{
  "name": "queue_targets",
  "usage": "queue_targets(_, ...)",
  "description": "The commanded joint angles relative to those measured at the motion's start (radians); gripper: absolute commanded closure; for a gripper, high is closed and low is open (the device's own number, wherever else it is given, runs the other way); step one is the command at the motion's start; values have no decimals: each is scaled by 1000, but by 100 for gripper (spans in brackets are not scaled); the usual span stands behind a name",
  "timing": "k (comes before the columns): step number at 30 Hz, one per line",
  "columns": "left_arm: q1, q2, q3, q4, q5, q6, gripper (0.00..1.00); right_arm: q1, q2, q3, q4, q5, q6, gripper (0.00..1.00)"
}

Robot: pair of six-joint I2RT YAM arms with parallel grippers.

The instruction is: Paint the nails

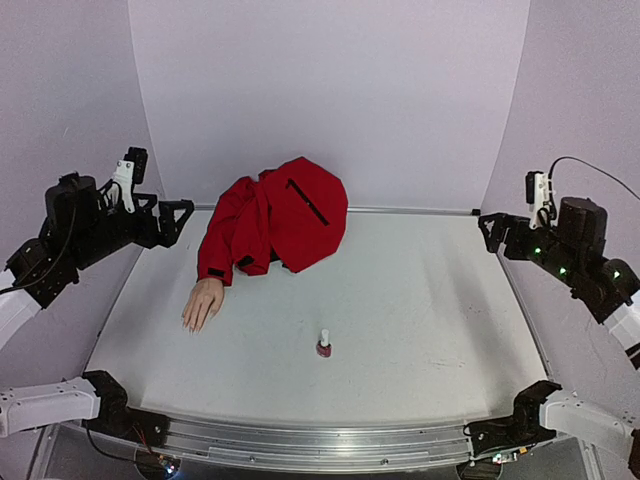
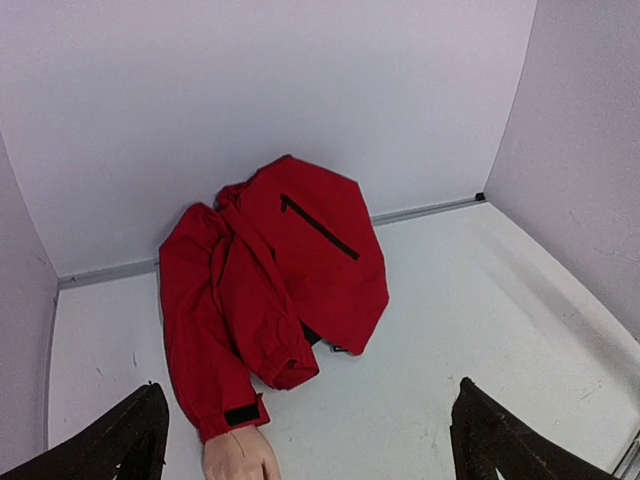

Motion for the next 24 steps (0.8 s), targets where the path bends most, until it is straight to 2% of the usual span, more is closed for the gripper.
queue_targets(1, 63, 30, -56, 62, 87, -91, 1, -28, 64, -48, 89, 65, 23, 2)
queue_targets(6, 100, 93, -120, 87, 164, -163, 1, -57, 170, -72, 71, 45, 60, 2)
queue_targets(12, 52, 184, -158, 112, 217, -228, 1, -81, 261, -120, 105, -77, 77, 2)
queue_targets(18, -91, 304, -164, 142, 201, -295, 1, -75, 337, -143, 118, -204, 81, 2)
queue_targets(24, -275, 464, -105, 163, 177, -333, 1, 27, 418, -142, 134, -251, 119, 2)
